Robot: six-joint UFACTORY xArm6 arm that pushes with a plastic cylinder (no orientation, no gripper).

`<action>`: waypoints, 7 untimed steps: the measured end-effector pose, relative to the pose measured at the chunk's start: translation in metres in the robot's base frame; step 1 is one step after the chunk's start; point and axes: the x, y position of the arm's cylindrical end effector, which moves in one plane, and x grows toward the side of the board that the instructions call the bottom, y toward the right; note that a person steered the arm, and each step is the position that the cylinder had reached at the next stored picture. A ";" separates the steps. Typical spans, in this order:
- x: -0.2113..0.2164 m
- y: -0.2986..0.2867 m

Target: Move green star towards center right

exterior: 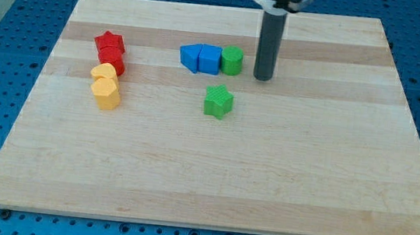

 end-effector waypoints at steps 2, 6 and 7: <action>0.000 0.000; 0.142 0.137; 0.169 0.067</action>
